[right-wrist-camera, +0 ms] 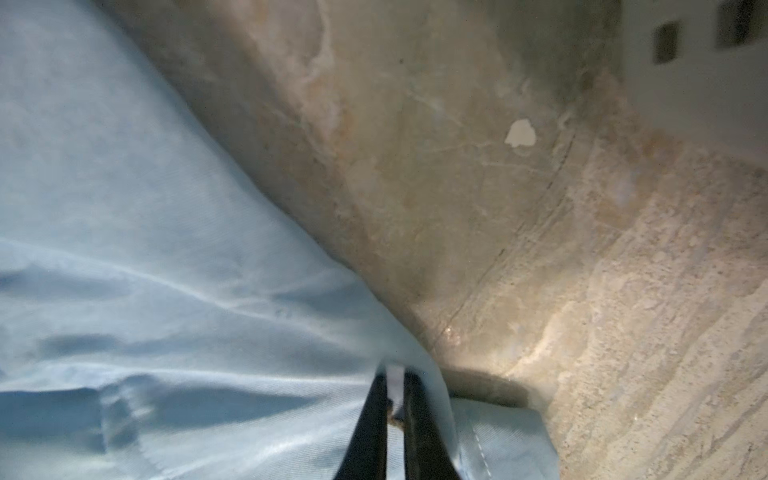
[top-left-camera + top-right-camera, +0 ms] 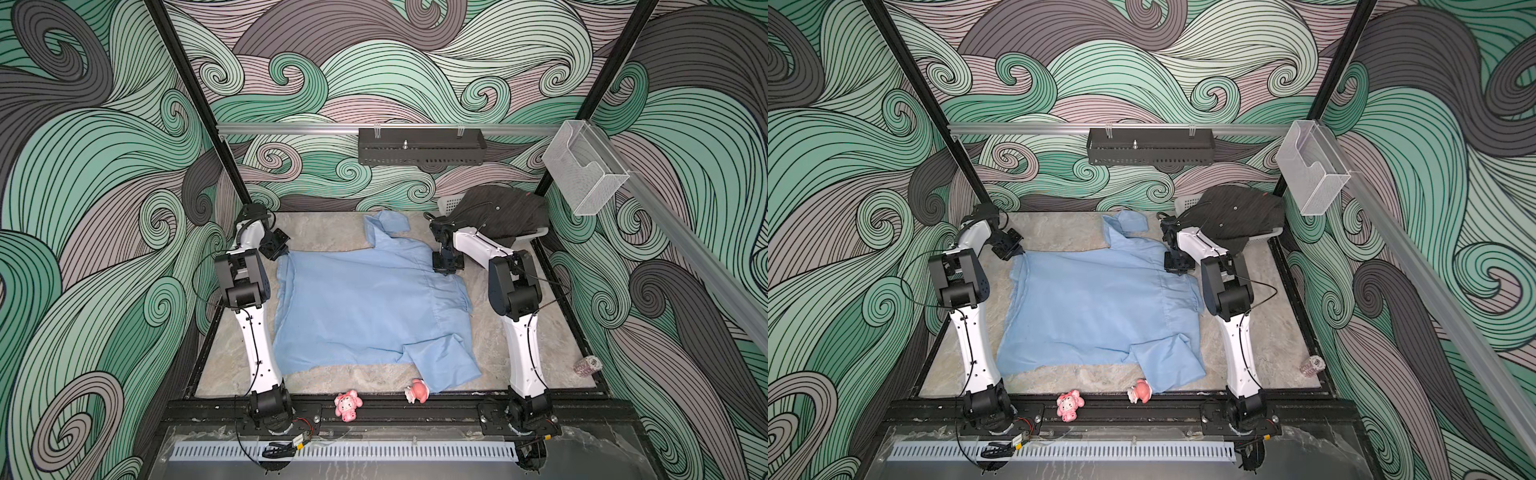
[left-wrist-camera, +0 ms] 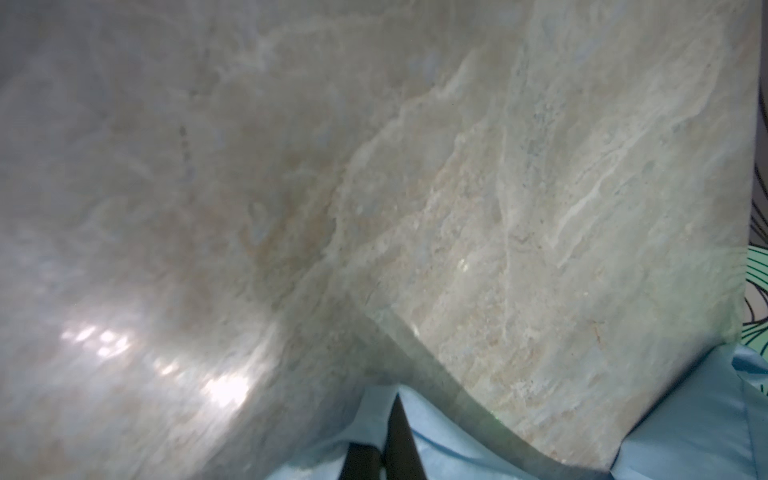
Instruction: Fold and stack the long sleeve shirts
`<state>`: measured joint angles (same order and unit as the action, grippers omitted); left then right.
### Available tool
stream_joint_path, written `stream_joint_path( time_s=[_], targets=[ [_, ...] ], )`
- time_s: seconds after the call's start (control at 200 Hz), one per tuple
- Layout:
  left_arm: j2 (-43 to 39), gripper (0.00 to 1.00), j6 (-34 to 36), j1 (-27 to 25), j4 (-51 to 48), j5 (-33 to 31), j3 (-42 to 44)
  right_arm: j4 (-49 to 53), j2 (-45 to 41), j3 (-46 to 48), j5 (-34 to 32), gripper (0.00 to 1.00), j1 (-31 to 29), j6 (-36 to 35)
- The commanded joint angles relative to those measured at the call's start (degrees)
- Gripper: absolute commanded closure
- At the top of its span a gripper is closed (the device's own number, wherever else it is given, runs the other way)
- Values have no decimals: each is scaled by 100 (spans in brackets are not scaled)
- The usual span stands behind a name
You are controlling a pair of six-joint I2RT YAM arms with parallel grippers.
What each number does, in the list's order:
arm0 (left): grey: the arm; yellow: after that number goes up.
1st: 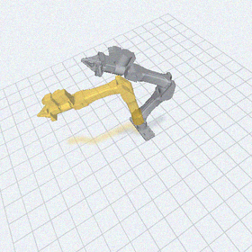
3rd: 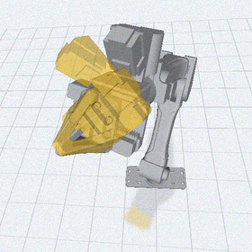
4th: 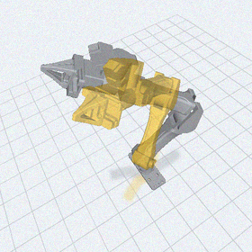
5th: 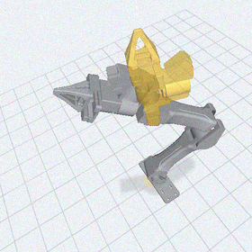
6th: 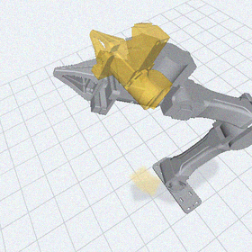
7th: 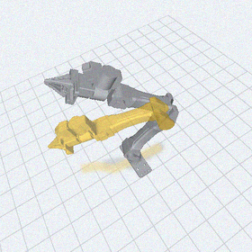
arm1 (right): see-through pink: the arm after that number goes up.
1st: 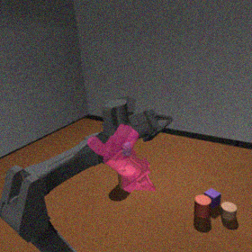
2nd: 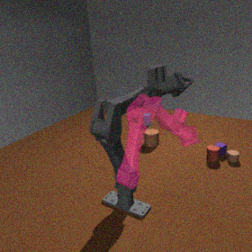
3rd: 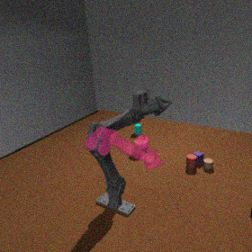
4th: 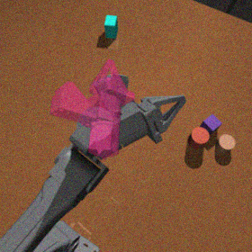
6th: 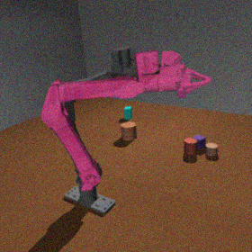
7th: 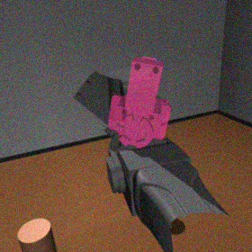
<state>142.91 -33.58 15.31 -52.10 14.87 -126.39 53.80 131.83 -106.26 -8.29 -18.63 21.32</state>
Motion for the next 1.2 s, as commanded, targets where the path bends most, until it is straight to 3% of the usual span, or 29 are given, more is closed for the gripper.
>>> stream_joint_path(
  time_s=[0.0, 0.1, 0.17, 0.295, 0.39, 0.61, 0.751, 0.921, 1.071, 1.196],
  targets=[
    [139, 75, 117, -40, -546, 107, -790, 221, -277, 159, -119, 81, 41, 3],
    [-305, 51, 241, -90, -377, 283, -704, 89, -782, 218, -92, 63, -74, -97],
    [-893, 41, 280, -98, -73, 451, -340, 89, -1197, 297, -93, 52, -171, -111],
    [-2172, 30, 492, -93, 121, 243, 389, 117, -1967, 727, -32, 45, -274, 15],
    [-3160, 28, 683, -91, 69, 64, 1105, 114, -2467, 1303, 169, 42, -293, 145],
    [-4554, 37, 780, -496, 424, 660, 3704, -184, -2864, 2384, 687, 43, -391, 244],
    [-4261, 40, 744, -833, 817, 1041, 4549, -466, -2598, 2512, 924, 47, -437, 194],
    [-3225, 42, 737, -889, 778, 986, 4374, -502, -2019, 2250, 1023, 49, -468, 126],
    [-2516, 41, 908, -790, -6, 146, 3664, -510, -1696, 2137, 1024, 49, -466, 118],
    [-2046, 38, 1131, -524, -853, -1025, 2875, -487, -1550, 2098, 968, 49, -465, 101]
  ],
)
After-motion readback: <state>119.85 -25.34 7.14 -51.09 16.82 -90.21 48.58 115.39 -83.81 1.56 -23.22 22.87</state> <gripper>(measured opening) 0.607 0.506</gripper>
